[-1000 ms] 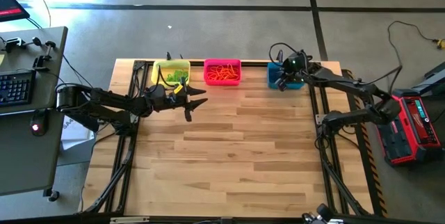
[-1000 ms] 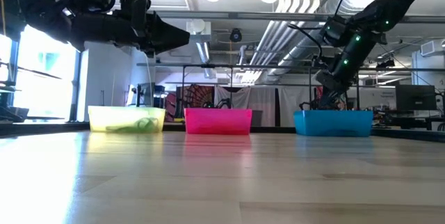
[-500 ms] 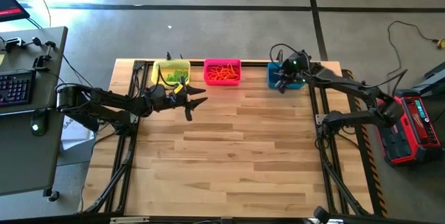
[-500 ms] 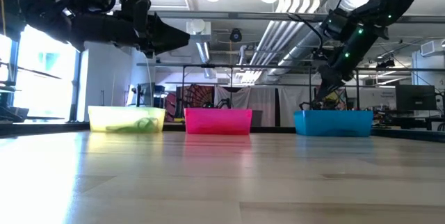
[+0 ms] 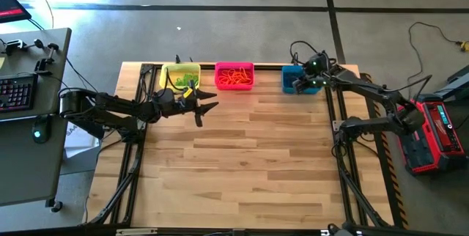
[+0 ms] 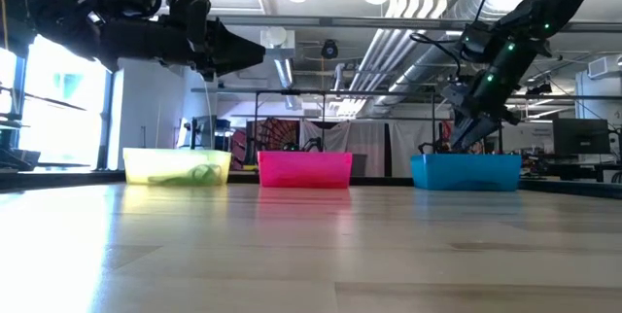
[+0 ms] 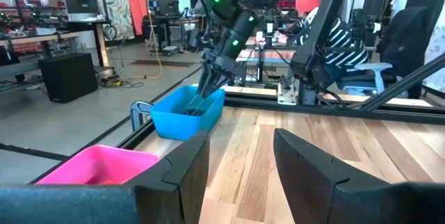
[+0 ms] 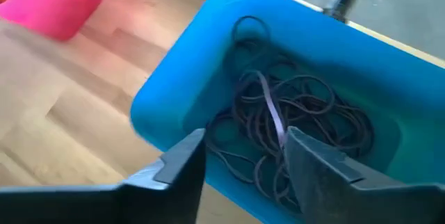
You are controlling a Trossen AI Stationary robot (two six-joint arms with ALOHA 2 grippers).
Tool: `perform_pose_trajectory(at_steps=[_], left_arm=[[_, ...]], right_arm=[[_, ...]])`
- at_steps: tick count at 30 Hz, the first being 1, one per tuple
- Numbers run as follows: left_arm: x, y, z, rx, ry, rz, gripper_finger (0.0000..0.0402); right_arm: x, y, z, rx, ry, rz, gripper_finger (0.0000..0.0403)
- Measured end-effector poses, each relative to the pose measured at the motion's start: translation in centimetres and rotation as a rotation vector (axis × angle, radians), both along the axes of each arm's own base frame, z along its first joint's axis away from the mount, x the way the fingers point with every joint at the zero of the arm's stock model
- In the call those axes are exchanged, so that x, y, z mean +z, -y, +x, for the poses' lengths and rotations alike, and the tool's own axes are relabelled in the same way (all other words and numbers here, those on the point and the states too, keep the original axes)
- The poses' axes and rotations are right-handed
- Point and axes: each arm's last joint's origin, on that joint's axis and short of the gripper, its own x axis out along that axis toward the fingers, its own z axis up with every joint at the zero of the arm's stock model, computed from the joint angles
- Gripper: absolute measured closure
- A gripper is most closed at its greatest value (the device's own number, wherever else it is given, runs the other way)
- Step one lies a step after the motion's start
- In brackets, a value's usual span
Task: Sort rubber bands into baskets
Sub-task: Put the violet rubber band into the blue bin
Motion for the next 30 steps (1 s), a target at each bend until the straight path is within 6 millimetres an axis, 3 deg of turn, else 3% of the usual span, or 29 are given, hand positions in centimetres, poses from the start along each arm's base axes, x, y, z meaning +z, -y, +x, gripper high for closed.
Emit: perform_pose_trajectory(at_steps=[6, 10, 14, 19, 25, 30], left_arm=[[0.0, 0.0, 0.0, -0.003, 0.000, -0.002, 0.0248], [0.0, 0.0, 0.0, -0.003, 0.000, -0.002, 0.0248], [0.0, 0.0, 0.0, -0.004, -0.001, -0.001, 0.0248], [0.0, 0.0, 0.0, -0.004, -0.003, 0.001, 0.0248], [-0.1, 0.0, 0.0, -0.004, -0.010, 0.002, 0.0248], [-0.1, 0.0, 0.0, -0.004, -0.011, 0.005, 0.0248]], right_arm=[[-0.1, 0.1, -0.3, -0.138, -0.008, 0.015, 0.0193], [-0.1, 0.0, -0.2, -0.013, -0.090, -0.041, 0.0192], [-0.1, -0.3, 0.1, 0.109, -0.283, -0.162, 0.0192], [0.0, -0.8, 0.8, 0.169, -0.410, -0.244, 0.0192], [-0.3, -1.2, 0.5, 0.037, -0.251, -0.073, 0.0192], [1.9, -0.7, 1.2, -0.059, -0.079, 0.016, 0.0192]])
